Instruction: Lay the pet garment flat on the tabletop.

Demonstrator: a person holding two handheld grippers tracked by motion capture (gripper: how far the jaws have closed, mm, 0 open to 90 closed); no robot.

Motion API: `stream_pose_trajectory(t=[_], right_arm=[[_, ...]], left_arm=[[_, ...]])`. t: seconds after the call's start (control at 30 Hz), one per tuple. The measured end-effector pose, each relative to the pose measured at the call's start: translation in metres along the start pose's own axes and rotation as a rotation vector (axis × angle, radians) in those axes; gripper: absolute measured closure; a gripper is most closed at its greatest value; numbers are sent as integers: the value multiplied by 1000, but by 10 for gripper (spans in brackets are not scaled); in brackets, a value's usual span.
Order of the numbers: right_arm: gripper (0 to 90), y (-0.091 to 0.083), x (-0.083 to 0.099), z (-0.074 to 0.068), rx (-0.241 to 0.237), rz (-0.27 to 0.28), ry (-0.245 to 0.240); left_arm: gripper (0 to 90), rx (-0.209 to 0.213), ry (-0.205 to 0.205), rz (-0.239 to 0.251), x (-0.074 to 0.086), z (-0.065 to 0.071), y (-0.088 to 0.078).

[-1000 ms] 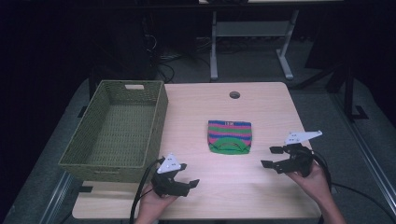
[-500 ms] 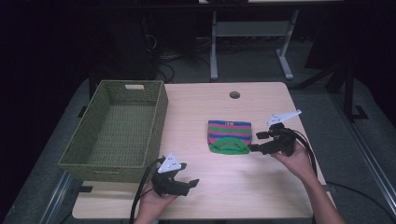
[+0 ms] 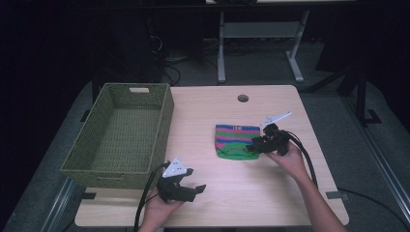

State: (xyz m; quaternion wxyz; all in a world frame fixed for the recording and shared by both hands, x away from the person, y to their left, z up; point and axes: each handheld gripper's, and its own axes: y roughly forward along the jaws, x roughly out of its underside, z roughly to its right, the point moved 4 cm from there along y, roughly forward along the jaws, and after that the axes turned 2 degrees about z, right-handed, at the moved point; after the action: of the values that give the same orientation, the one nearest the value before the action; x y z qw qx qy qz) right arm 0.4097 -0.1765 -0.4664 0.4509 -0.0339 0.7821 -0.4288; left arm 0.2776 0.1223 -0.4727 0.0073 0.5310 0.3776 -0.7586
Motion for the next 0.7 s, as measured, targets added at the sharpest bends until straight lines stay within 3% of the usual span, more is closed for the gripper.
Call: stream_pose_trajectory(t=[0.2, 0.3, 0.47, 0.7], right_arm=[[577, 12, 2, 5, 48, -26, 9], [571, 17, 5, 5, 89, -48, -12], [586, 19, 6, 4, 115, -60, -37], [709, 21, 9, 0, 158, -72, -91]], left_arm=[[241, 4, -6, 2, 0, -1, 0], [241, 7, -9, 2, 0, -2, 0], [240, 8, -16, 5, 0, -3, -1], [242, 0, -26, 16, -1, -5, -3]])
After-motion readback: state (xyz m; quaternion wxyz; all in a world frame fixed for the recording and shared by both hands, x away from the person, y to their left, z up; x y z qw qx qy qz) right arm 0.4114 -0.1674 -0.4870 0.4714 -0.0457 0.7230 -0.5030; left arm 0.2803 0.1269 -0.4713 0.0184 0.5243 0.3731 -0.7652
